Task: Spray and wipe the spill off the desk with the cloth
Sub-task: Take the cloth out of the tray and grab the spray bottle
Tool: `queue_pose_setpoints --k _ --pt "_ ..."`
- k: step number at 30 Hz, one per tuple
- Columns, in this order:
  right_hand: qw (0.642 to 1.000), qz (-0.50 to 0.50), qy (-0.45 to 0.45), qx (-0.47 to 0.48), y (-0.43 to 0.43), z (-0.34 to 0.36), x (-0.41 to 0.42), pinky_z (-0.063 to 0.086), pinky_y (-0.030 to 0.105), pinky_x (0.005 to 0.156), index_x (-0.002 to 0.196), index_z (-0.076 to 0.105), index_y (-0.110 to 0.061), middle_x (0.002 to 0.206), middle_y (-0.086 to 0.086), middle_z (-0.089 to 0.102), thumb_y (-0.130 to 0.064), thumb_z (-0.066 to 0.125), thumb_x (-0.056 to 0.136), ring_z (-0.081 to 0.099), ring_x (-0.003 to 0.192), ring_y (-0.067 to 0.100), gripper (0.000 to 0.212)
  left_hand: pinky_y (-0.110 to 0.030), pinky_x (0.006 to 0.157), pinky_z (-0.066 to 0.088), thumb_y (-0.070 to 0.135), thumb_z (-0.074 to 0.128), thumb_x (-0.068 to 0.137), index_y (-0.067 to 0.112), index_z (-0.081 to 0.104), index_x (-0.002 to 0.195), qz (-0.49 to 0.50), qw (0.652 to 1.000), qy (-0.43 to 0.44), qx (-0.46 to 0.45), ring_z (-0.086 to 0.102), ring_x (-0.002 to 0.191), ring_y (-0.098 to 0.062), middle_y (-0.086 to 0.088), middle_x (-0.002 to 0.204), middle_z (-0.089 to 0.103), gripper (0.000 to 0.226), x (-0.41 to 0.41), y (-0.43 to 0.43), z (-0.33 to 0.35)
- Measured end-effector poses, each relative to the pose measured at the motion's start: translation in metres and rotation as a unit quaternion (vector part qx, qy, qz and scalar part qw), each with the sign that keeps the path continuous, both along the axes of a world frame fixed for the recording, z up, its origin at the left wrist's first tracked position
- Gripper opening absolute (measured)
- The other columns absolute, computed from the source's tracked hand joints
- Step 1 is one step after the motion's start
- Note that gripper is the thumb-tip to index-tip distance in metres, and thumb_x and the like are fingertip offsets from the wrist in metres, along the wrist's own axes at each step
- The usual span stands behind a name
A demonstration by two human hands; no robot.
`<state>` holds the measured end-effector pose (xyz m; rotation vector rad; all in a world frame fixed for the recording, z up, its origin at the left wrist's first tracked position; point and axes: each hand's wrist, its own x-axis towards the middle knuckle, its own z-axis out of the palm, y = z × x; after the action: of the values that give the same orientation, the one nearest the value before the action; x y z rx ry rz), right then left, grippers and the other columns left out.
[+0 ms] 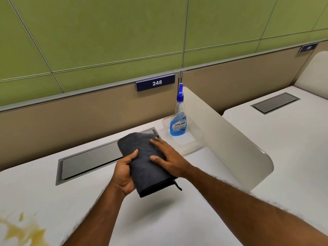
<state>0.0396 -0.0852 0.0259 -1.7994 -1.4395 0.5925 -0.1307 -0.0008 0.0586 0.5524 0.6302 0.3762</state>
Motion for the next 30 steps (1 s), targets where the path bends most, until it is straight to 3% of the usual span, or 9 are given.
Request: queue_pose_setpoints --k 3,5,7,9,15,19,22,25,30 --pt "0.991 -0.126 0.005 0.031 0.013 0.005 0.032 0.036 0.036 0.114 0.147 0.034 -0.028 0.152 -0.003 0.039 -0.055 0.059 0.090 0.036 0.136 0.009 0.068 -0.048 0.072 0.061 0.020 0.064 0.078 -0.001 0.059 0.125 0.025 1.000 0.014 0.006 0.072 0.096 -0.038 -0.022 0.116 0.071 0.052 -0.001 0.011 -0.006" --pt "0.963 -0.255 0.049 0.068 0.026 0.011 0.060 0.044 0.037 0.108 0.143 0.039 -0.015 0.144 0.006 0.045 -0.034 0.070 0.088 0.045 0.130 0.018 0.066 -0.047 0.071 0.061 0.020 0.064 0.078 0.000 0.060 0.124 0.033 0.999 0.022 0.001 0.072 0.096 -0.037 -0.020 0.115 0.071 0.050 -0.001 0.020 -0.009" --pt "0.925 -0.352 0.113 0.093 0.041 0.017 0.089 0.049 0.038 0.103 0.140 0.040 -0.010 0.138 0.010 0.048 -0.020 0.074 0.085 0.051 0.127 0.023 0.065 -0.047 0.071 0.061 0.021 0.063 0.081 0.002 0.061 0.122 0.039 0.999 0.027 0.003 0.072 0.097 -0.036 -0.019 0.116 0.071 0.046 -0.001 0.027 -0.011" --pt "0.910 -0.387 0.120 0.084 0.057 0.020 0.117 0.050 0.038 0.101 0.140 0.038 -0.010 0.140 0.011 0.047 -0.019 0.075 0.085 0.050 0.128 0.024 0.067 -0.046 0.069 0.062 0.021 0.062 0.080 0.002 0.062 0.120 0.047 0.998 0.029 0.006 0.073 0.095 -0.034 -0.018 0.114 0.072 0.044 -0.002 0.032 -0.015" --pt "0.916 -0.384 0.101 0.061 0.101 0.023 0.177 0.043 0.042 0.106 0.145 0.029 -0.016 0.150 0.008 0.040 -0.031 0.079 0.080 0.044 0.134 0.026 0.083 -0.048 0.069 0.061 0.021 0.062 0.079 0.004 0.061 0.122 0.065 0.997 0.035 0.005 0.073 0.095 -0.035 -0.017 0.113 0.073 0.046 -0.010 0.044 -0.031" --pt "0.929 -0.323 0.153 0.091 0.122 0.020 0.186 0.045 0.036 0.098 0.143 0.030 -0.017 0.143 0.008 0.049 -0.034 0.080 0.078 0.053 0.120 0.023 0.084 -0.047 0.064 0.061 0.020 0.063 0.078 0.004 0.063 0.117 0.064 0.997 0.035 0.002 0.073 0.092 -0.036 -0.017 0.109 0.074 0.042 -0.009 0.047 -0.035" --pt "0.940 -0.300 0.135 0.086 0.134 0.017 0.185 0.045 0.032 0.092 0.140 0.035 -0.015 0.136 0.008 0.054 -0.027 0.077 0.083 0.054 0.111 0.019 0.072 -0.046 0.063 0.061 0.019 0.062 0.077 0.004 0.063 0.115 0.067 0.997 0.040 0.004 0.074 0.090 -0.036 -0.017 0.107 0.075 0.041 -0.006 0.048 -0.035" --pt "0.938 -0.309 0.125 0.090 0.138 0.018 0.183 0.044 0.031 0.089 0.135 0.041 -0.011 0.130 0.010 0.057 -0.024 0.067 0.091 0.057 0.114 0.025 0.052 -0.046 0.062 0.061 0.019 0.062 0.077 0.005 0.064 0.114 0.075 0.996 0.043 0.010 0.074 0.090 -0.035 -0.016 0.107 0.075 0.040 -0.007 0.050 -0.034" --pt "0.951 -0.282 0.075 0.106 0.127 0.043 0.188 0.047 0.031 0.087 0.125 0.049 -0.011 0.115 0.007 0.062 -0.027 0.066 0.091 0.060 0.103 0.019 0.041 -0.045 0.062 0.061 0.019 0.063 0.076 0.006 0.064 0.113 0.077 0.996 0.044 0.024 0.074 0.088 -0.034 -0.015 0.105 0.075 0.039 -0.010 0.053 -0.027"
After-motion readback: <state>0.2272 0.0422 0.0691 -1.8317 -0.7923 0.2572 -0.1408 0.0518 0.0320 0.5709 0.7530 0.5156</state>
